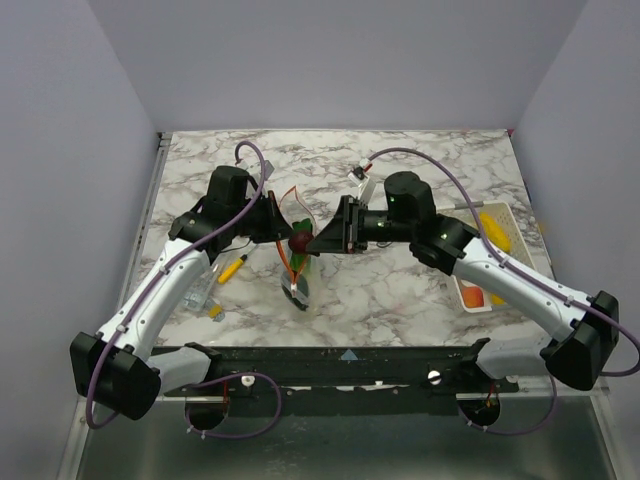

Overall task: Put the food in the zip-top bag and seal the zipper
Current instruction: Place the fake vegetable in the zipper food storage bag.

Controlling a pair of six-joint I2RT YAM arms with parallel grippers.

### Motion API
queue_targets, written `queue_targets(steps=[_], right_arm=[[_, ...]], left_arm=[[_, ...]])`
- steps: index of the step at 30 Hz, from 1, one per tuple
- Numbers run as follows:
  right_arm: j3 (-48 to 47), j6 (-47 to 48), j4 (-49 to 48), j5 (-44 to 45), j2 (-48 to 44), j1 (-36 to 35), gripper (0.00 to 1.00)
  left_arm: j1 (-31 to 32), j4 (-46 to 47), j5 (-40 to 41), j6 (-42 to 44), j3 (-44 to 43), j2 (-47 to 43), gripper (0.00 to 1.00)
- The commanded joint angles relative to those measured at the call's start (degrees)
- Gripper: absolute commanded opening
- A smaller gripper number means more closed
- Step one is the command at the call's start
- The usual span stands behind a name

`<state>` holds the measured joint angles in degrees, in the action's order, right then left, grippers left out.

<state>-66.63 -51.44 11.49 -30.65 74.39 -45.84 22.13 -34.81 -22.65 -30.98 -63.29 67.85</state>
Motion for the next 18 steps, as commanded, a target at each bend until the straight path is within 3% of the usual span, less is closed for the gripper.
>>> queue_targets(steps=[1, 10, 14, 18], right_arm=[[-3.2, -1.1, -3.0, 3.4, 1.0, -1.3, 0.01], [-6.9, -2.3, 6.8, 9.3, 5.1, -2.3, 0.06], [-5.3, -3.6, 10.2, 14.6, 3.0, -2.4, 0.15], [-4.3, -4.9, 11.8, 13.7, 3.9, -2.4, 0.22]], left_arm=[[-0.2, 1.0, 0.8, 1.0, 0.3, -1.5, 0.00], [-0.2, 1.4, -0.1, 0.8, 0.6, -2.0, 0.00], [-0.2, 1.4, -0.1, 0.8, 0.7, -2.3, 0.00], [-0.2, 1.7, -0.5, 0.7, 0.8, -2.6, 0.00]])
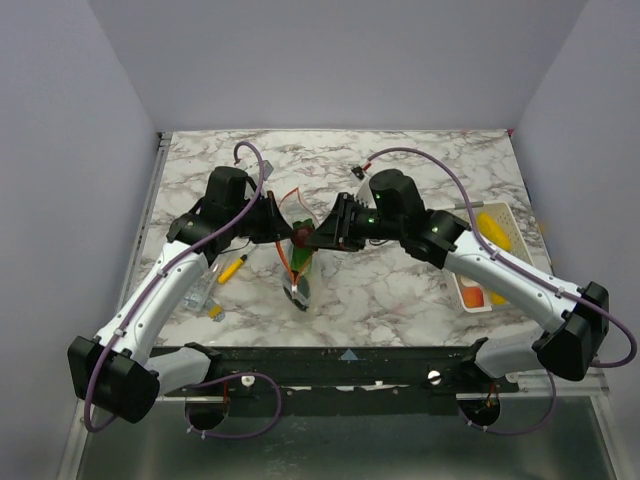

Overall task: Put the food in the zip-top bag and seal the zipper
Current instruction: Place the fake vegetable in the zipper food storage bag.

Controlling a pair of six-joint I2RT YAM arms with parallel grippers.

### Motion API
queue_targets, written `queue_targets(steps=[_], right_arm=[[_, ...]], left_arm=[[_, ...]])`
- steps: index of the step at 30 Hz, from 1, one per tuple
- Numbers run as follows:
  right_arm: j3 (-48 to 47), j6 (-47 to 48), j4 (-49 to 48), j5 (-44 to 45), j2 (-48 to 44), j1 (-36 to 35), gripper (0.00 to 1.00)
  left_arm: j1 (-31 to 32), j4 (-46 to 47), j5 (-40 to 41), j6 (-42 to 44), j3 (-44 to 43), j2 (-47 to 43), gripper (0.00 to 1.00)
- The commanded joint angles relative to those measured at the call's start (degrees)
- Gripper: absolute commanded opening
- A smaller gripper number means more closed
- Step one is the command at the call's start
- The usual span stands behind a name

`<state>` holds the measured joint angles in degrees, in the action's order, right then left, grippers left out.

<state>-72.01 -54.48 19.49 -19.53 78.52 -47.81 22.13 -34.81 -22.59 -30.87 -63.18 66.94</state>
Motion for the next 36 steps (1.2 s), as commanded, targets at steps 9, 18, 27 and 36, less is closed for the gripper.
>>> queue_targets(steps=[9, 18, 27, 36], right_arm=[[-3.3, -0.6, 8.2, 1.8, 3.4, -0.4, 0.44], [-1.5, -0.5, 8.6, 5.2, 1.2, -0.4, 0.53], [-3.0, 3.2, 16.0, 17.9, -4.8, -0.5, 0.53], [-4.8, 4.2, 29.0, 38.5, -10.3, 1.0, 0.53]], left_arm=[[-0.2, 1.8, -1.3, 0.5, 0.8, -1.4, 0.00], [-0.2, 2.0, -1.5, 0.6, 0.8, -1.5, 0.00], [-0.2, 1.9, -1.8, 0.5, 0.9, -1.2, 0.00], [-0.2, 2.0, -2.2, 0.5, 1.0, -1.1, 0.00]])
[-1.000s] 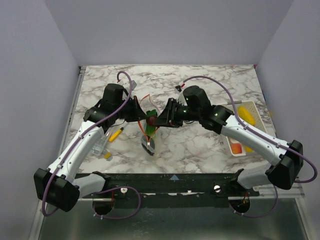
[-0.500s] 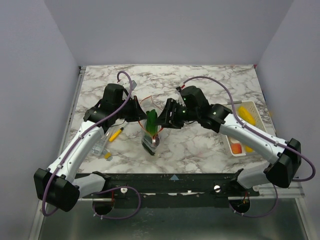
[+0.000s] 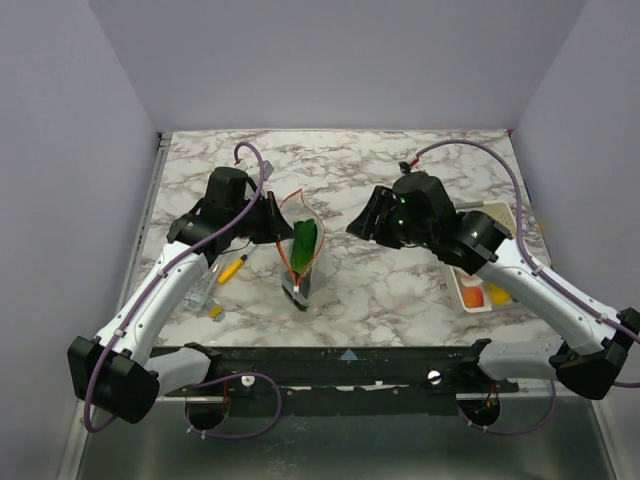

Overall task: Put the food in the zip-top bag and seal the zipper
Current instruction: Place the fake vegetable in the zipper food storage bag, then pick up the fake vegetable from the bin.

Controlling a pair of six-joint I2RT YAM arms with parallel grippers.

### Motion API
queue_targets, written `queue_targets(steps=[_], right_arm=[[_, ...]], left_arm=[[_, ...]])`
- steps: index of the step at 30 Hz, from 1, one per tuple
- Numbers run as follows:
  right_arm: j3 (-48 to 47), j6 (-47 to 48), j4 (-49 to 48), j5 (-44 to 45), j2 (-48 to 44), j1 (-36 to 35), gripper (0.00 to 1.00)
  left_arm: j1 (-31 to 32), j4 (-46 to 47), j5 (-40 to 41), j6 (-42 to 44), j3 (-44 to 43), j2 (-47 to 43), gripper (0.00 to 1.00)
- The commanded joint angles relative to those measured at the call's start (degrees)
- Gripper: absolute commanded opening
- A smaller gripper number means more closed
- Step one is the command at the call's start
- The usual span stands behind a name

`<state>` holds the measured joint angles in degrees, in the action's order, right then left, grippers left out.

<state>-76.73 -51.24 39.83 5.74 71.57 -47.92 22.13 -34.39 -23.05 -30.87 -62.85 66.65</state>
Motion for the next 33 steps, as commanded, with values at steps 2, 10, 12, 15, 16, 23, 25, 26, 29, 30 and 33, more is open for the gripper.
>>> queue_targets(steps=[2, 10, 12, 15, 16, 23, 25, 26, 29, 30, 33], right_arm=[[3.6, 1.0, 8.3, 12.1, -6.6, 6.0, 0.54], [16.2, 5.4, 7.7, 4.4, -13.6, 31.2, 0.53], [18.1, 4.8, 7.6, 5.5, -13.8, 34.7, 0.53], [20.5, 4.2, 7.3, 7.9, -14.2, 39.3, 0.54], [21.0, 3.9, 7.3, 8.7, -14.2, 41.0, 0.54], [23.9, 4.3, 5.4, 8.6, -12.4, 55.0, 0.55], [24.1, 3.9, 5.4, 10.8, -11.4, 57.0, 0.55], [24.5, 3.5, 4.8, 10.6, -11.3, 58.6, 0.55], [26.1, 1.7, 2.3, 8.5, -11.0, 61.6, 0.55], [26.4, 0.6, 1.5, 8.2, -10.8, 61.8, 0.56], [26.5, -3.1, 0.6, 8.4, -8.8, 61.8, 0.66]], left_arm=[[-0.2, 1.5, -1.6, 0.6, 0.5, -0.8, 0.00], [-0.2, 1.9, -2.6, 0.3, 0.8, -0.8, 0.00], [-0.2, 1.9, -2.7, 0.3, 0.8, -0.9, 0.00], [-0.2, 1.9, -2.8, 0.3, 0.9, -0.8, 0.00], [-0.2, 1.9, -2.9, 0.4, 0.9, -0.8, 0.00], [-0.2, 2.3, -4.1, 0.0, 1.1, -0.5, 0.00], [-0.2, 2.4, -4.5, 0.0, 1.1, -0.3, 0.00], [-0.2, 2.3, -4.7, -0.1, 1.1, -0.3, 0.00], [-0.1, 2.7, -5.1, -0.2, 1.3, -0.2, 0.00], [-0.1, 2.7, -5.2, -0.2, 1.4, -0.1, 0.00], [0.0, 2.7, -5.5, -0.3, 1.4, 0.1, 0.00]])
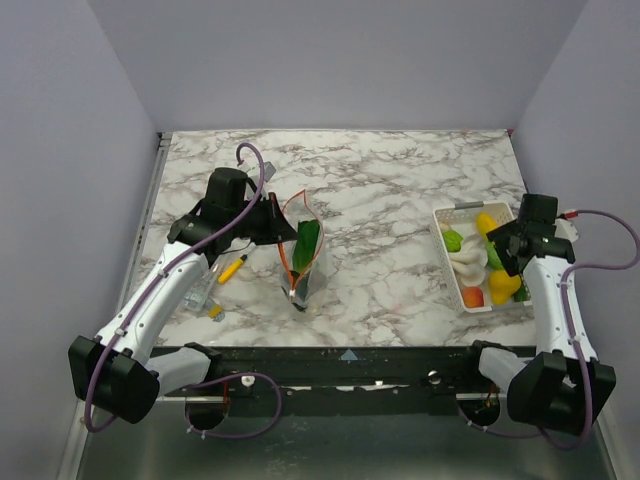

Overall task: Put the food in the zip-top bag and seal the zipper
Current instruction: Pick up the fake vegetable from the bin.

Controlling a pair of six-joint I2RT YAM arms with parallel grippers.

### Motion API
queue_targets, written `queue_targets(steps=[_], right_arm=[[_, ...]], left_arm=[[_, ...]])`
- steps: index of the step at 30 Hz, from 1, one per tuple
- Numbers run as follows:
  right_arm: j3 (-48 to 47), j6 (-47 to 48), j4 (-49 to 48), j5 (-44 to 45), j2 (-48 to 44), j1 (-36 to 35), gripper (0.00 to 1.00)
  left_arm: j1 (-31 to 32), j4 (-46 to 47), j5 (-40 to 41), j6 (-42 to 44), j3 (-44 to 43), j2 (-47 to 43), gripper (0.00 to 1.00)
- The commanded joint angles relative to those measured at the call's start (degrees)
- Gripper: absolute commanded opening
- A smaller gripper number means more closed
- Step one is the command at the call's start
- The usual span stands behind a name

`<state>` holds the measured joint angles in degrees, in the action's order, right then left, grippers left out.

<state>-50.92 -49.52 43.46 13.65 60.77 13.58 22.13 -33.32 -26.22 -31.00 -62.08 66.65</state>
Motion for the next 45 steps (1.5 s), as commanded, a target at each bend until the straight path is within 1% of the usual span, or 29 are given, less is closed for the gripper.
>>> queue_targets(steps=[1, 5, 10, 15, 21, 26, 34, 36, 39, 45], right_arm=[[0.8, -6.1, -3.0, 1.0, 2.6, 0.4, 0.66], [0.9, -12.8, -3.5, 2.8, 5.2, 0.6, 0.67], [0.5, -24.5, -1.5, 7.5, 8.3, 0.8, 0.66], [0.9, -31.4, -3.3, 10.3, 10.9, 1.4, 0.69], [1.7, -36.9, -5.9, 7.6, 16.1, 2.2, 0.70], [3.2, -40.1, -10.2, 4.2, 19.8, 2.2, 0.69], [3.1, -44.3, -13.8, 6.0, 28.0, 2.3, 0.69], [3.7, -45.2, -14.6, 6.5, 29.4, 2.4, 0.66], [4.5, -45.2, -15.6, 7.4, 30.1, 2.6, 0.57], [6.0, -44.6, -15.5, 8.9, 27.9, 2.9, 0.46]], left_arm=[[0.0, 1.7, -2.4, -0.2, 0.7, 0.2, 0.00], [0.1, 1.8, -2.4, -0.2, 0.7, 0.1, 0.00], [0.2, 1.8, -2.7, -0.3, 0.7, 0.3, 0.00], [0.4, 1.7, -2.8, -0.3, 0.7, 0.7, 0.00], [0.5, 1.6, -2.4, -0.1, 0.6, 0.9, 0.00], [0.5, 1.4, -2.0, 0.1, 0.5, 1.0, 0.00], [0.5, 1.2, -1.7, 0.2, 0.5, 1.0, 0.00], [0.5, 1.2, -1.5, 0.3, 0.6, 0.9, 0.00], [0.5, 1.2, -1.3, 0.4, 0.6, 0.9, 0.00], [0.5, 1.4, -1.9, 0.3, 0.6, 1.0, 0.00]])
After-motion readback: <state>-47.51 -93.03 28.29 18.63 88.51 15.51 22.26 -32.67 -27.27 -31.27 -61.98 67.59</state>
